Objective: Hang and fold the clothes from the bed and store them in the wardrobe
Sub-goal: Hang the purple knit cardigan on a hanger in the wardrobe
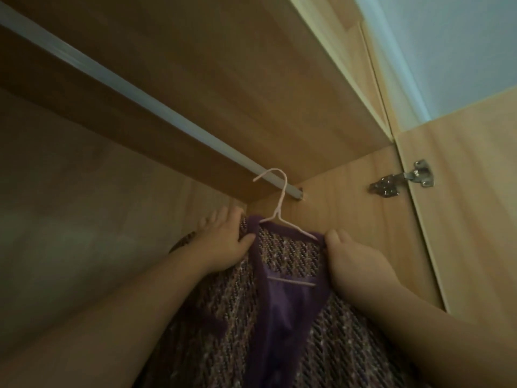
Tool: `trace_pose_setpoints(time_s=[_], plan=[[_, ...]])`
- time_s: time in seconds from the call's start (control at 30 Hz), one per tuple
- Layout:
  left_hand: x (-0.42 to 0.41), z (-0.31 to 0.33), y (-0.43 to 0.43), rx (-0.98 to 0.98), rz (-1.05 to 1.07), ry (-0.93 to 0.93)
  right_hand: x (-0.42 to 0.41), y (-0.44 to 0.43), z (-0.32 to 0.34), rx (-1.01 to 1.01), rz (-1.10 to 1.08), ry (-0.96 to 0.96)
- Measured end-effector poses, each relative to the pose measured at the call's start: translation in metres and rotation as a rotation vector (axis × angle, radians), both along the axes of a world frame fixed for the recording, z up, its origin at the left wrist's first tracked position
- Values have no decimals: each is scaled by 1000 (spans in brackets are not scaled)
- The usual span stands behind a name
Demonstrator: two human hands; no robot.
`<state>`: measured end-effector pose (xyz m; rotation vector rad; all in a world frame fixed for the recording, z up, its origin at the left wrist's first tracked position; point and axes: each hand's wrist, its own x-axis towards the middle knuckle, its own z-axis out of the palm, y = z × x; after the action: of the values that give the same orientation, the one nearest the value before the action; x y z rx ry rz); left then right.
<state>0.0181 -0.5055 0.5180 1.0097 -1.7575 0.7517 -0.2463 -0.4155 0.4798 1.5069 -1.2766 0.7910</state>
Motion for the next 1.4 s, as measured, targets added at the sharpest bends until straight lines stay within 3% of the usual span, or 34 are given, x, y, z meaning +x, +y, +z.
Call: trace_pose_setpoints(time_s=[0.17,0.43,0.57,0.7,0.93,1.17,1.3,1.4], plan=[[-26,26,-25,27,94,-10,1,-13,39,1,-55,-106],[-62,52,-59,29,-29,-144,-15,-25,81,1,-116,-203],[-75,61,-77,134,24,-172,-13,-42,94,88,-169,-224],[-78,31,-101,308,-46,-151,-11,-63,78,128,-225,-161],[-92,-42,-69,158,-218,-80,-40,-30,7,71,-275,67],[-137,-149,30,153,-421,-55,-81,50,-126,99,-286,-20],[-186,-216,96,101,-442,-150,-108,109,-204,217,-339,-66],[-223,-265,139,169,-423,-213,-130,163,-256,271,-395,-148]])
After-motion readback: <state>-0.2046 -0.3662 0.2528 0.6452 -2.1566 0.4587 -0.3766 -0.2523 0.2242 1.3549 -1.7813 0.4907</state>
